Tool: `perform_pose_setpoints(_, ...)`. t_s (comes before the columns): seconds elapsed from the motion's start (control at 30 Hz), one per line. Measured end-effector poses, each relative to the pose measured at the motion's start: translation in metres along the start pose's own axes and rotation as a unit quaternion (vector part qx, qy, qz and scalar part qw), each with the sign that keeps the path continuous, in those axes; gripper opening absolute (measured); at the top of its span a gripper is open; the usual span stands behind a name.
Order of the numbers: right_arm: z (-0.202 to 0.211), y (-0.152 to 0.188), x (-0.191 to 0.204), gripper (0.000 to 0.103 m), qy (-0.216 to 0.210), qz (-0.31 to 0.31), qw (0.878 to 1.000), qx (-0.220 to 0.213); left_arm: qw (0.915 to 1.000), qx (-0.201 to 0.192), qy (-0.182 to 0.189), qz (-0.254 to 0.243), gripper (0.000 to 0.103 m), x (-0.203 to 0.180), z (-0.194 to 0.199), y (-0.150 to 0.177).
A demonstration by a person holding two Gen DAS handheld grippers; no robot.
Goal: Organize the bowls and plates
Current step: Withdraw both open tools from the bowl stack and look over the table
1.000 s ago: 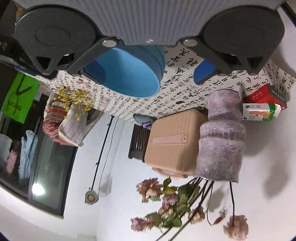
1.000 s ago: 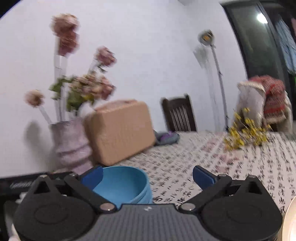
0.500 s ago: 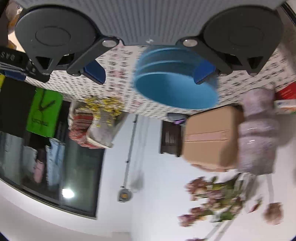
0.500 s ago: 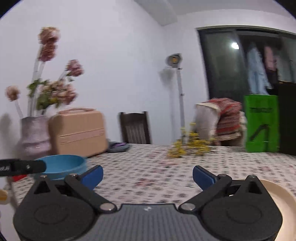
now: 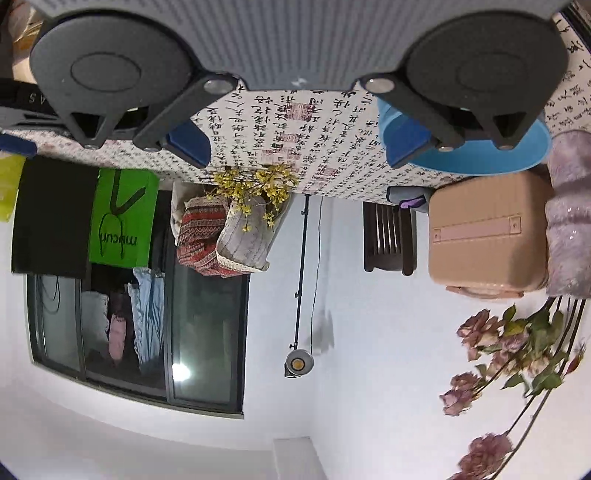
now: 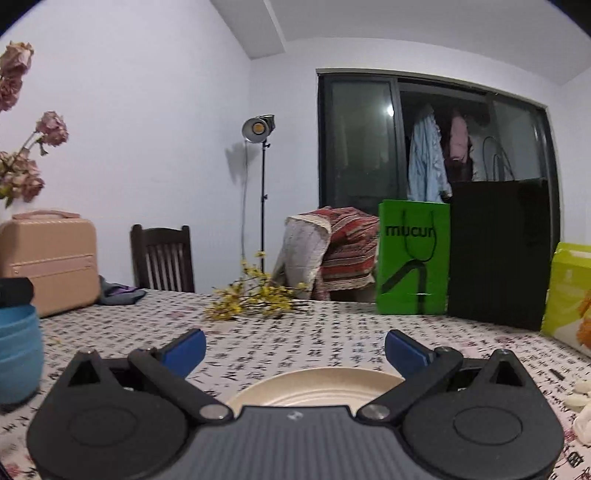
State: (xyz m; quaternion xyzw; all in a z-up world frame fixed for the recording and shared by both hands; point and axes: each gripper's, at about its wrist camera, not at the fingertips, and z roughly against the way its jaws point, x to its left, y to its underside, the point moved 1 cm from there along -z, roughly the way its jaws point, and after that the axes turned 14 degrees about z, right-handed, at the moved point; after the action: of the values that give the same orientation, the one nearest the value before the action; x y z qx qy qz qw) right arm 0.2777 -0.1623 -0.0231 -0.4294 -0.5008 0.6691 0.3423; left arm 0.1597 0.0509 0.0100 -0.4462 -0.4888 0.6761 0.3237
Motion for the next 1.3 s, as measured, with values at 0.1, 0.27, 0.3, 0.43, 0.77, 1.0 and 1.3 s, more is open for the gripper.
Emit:
perform_pose_setpoints(0.1, -0.006, 0.002, 0.003, 0.103, -0.004, 0.005, 1.000, 0.004, 0.9998, -0.001, -0.010, -0.015, 0.103, -0.008, -0.010, 0.009)
perform_pose_setpoints(0.27, -0.006, 0.004, 0.008, 0.103, -0.002, 0.013, 1.000, 0.004, 0.9988, -0.014, -0.028, -0.038, 0.103, -0.018, -0.025, 0.026)
perform_pose_setpoints(0.3, -0.004, 0.004, 0.007, 0.103, -0.001, 0.011, 1.000, 0.005, 0.9987, -0.015, -0.029, -0.039, 0.103, -0.019, -0.027, 0.029)
perform_pose_setpoints(0.43, -0.005, 0.006, 0.006, 0.103, 0.004, 0.001, 1.000, 0.015, 0.9984, -0.014, -0.027, -0.047, 0.103, -0.022, -0.035, 0.040)
perform_pose_setpoints(0.77, -0.005, 0.010, 0.004, 0.103, 0.023, -0.005, 0.999, 0.033, 0.9991, -0.032, -0.001, -0.029, 0.103, -0.016, -0.031, 0.041)
perform_pose_setpoints(1.0, 0.000, 0.011, 0.000, 0.103, 0.054, -0.009, 0.998, 0.029, 0.9984, -0.026, 0.034, -0.036, 0.103, -0.019, -0.029, 0.040)
perform_pose_setpoints(1.3, 0.006, 0.013, -0.003, 0.103, 0.067, -0.019, 0.997, 0.024, 0.9971, 0.010, 0.044, -0.061, 0.103, -0.028, -0.041, 0.043)
